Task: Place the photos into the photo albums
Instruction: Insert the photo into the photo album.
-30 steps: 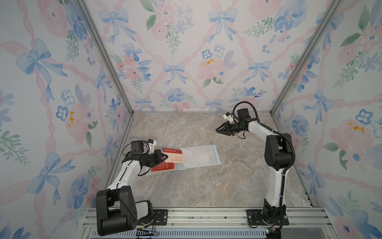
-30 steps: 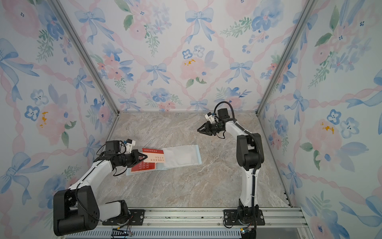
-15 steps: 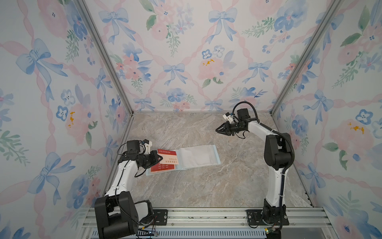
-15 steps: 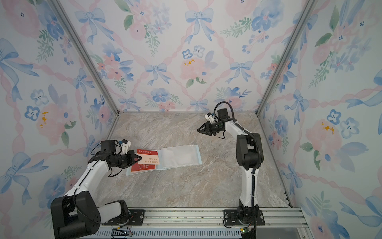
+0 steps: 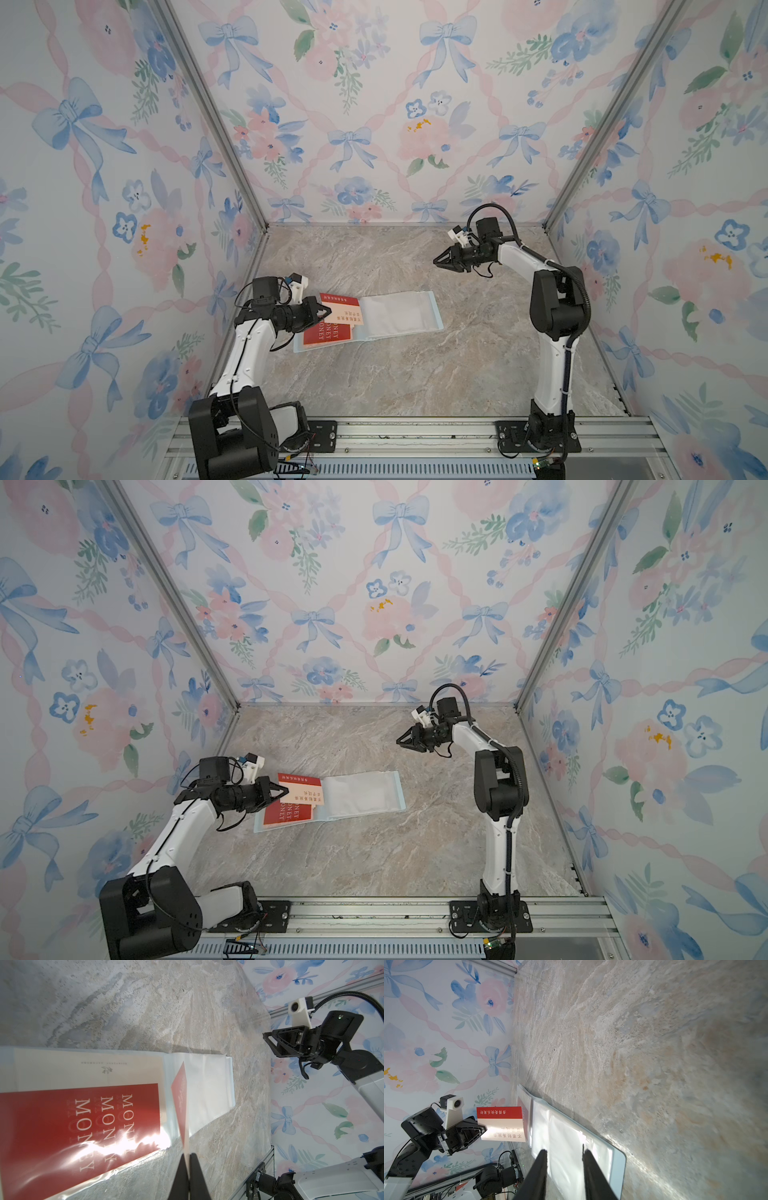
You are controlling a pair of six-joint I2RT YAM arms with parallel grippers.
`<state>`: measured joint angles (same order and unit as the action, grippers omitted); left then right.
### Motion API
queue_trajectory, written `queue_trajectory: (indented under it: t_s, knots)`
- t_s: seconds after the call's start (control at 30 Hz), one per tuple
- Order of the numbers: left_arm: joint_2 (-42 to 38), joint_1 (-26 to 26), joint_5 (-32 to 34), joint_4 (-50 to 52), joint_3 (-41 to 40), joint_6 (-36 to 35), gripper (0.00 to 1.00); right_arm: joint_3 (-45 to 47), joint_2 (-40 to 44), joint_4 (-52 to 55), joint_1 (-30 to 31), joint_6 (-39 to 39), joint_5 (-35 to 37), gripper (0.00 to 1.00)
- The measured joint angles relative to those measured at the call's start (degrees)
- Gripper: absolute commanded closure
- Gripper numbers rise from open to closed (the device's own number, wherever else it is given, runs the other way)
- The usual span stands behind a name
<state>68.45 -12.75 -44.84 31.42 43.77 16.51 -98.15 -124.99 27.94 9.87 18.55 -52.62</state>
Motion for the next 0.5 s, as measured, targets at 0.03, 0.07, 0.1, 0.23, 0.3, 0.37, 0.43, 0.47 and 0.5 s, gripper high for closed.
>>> queue_trajectory:
  t_s: [0.03, 0.07, 0.1, 0.23, 0.3, 0.37, 0.43, 0.47, 0.5]
  knots:
    - [0.0, 0.0, 0.0, 0.0, 0.0, 0.0, 1.00, -0.1, 0.0, 0.3, 0.0, -0.2, 0.0, 0.69]
    - [0.0, 0.0, 0.0, 0.0, 0.0, 0.0, 1.00, -0.2, 0.0, 0.5, 0.0, -0.2, 0.0, 0.69]
    - [0.0, 0.0, 0.0, 0.0, 0.0, 0.0, 1.00, -0.3, 0.0, 0.7, 0.0, -0.4, 0.0, 0.69]
    - [0.0, 0.5, 0.8, 0.0, 0.0, 0.0, 1.00, -0.4, 0.0, 1.2, 0.0, -0.8, 0.0, 0.69]
    - [0.0, 0.7, 1.0, 0.0, 0.0, 0.0, 1.00, -0.4, 0.0, 1.4, 0.0, -0.8, 0.0, 0.69]
    - [0.0, 0.9, 1.1, 0.0, 0.0, 0.0, 1.00, -0.4, 0.0, 1.5, 0.0, -0.9, 0.0, 0.69]
    - [0.1, 1.0, 1.1, 0.0, -0.1, 0.0, 1.00, -0.4, 0.0, 1.5, 0.0, -0.9, 0.0, 0.69]
    - [0.1, 1.1, 1.2, 0.0, -0.2, 0.0, 1.00, -0.4, 0.0, 1.5, 0.0, -0.9, 0.0, 0.69]
    - [0.1, 1.1, 1.3, 0.0, -0.2, 0.0, 1.00, -0.4, 0.0, 1.5, 0.0, -0.9, 0.0, 0.69]
